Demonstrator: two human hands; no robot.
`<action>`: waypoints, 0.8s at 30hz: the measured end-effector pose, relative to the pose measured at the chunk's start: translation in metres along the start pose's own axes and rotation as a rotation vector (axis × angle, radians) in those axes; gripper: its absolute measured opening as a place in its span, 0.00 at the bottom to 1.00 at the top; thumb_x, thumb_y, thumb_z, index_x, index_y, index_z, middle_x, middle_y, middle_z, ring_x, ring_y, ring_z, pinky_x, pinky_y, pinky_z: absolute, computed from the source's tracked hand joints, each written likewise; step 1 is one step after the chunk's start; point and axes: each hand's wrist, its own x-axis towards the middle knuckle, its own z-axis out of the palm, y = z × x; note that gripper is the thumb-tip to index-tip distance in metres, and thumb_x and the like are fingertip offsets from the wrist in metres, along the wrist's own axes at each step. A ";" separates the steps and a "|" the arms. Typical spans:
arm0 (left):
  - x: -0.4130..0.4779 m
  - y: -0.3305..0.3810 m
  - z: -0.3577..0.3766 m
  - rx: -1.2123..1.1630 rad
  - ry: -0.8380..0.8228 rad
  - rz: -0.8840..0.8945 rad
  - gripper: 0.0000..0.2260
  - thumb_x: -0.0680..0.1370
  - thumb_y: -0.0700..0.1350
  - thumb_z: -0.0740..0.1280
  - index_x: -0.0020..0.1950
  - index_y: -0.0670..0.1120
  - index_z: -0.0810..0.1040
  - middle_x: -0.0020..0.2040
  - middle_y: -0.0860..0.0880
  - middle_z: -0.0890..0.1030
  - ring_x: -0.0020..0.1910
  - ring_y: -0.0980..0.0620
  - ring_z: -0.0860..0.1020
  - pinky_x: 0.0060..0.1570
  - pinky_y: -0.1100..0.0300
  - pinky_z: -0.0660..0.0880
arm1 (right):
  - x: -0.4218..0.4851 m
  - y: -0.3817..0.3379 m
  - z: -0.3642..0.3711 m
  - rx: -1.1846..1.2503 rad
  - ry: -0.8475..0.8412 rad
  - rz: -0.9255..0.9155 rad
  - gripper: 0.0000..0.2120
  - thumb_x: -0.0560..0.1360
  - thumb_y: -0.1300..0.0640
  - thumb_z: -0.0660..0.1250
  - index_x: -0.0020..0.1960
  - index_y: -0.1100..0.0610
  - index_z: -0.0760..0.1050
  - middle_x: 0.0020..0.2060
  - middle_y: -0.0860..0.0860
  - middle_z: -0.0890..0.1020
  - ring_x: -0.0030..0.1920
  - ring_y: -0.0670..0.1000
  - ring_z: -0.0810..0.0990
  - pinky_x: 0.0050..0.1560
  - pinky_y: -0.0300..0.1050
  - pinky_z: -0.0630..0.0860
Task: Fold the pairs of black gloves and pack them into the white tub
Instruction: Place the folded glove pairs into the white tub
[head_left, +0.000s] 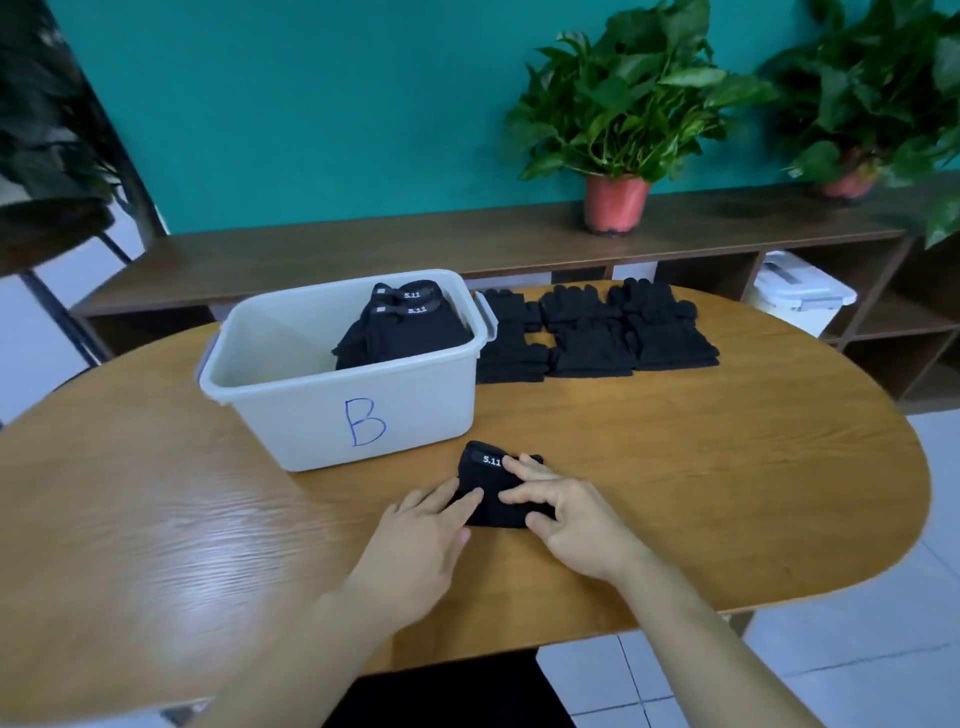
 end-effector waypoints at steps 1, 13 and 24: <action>-0.006 -0.003 0.001 -0.010 0.014 -0.016 0.22 0.86 0.50 0.52 0.80 0.56 0.56 0.80 0.53 0.57 0.76 0.49 0.59 0.69 0.54 0.62 | 0.002 -0.004 0.001 -0.031 -0.019 -0.012 0.22 0.77 0.70 0.62 0.63 0.48 0.80 0.73 0.38 0.66 0.75 0.34 0.55 0.69 0.26 0.52; 0.005 -0.016 -0.012 -0.573 0.258 -0.256 0.12 0.82 0.49 0.63 0.66 0.53 0.74 0.59 0.52 0.81 0.59 0.53 0.78 0.62 0.50 0.74 | -0.012 -0.038 -0.018 -0.092 0.389 0.156 0.16 0.75 0.56 0.71 0.62 0.48 0.80 0.50 0.37 0.79 0.59 0.46 0.77 0.60 0.47 0.74; 0.023 0.004 -0.013 -0.570 0.159 -0.319 0.21 0.80 0.41 0.65 0.72 0.50 0.66 0.50 0.52 0.75 0.58 0.47 0.76 0.59 0.53 0.74 | 0.011 -0.042 -0.005 -0.245 0.169 0.433 0.21 0.76 0.60 0.67 0.68 0.50 0.73 0.58 0.51 0.81 0.57 0.53 0.79 0.49 0.42 0.74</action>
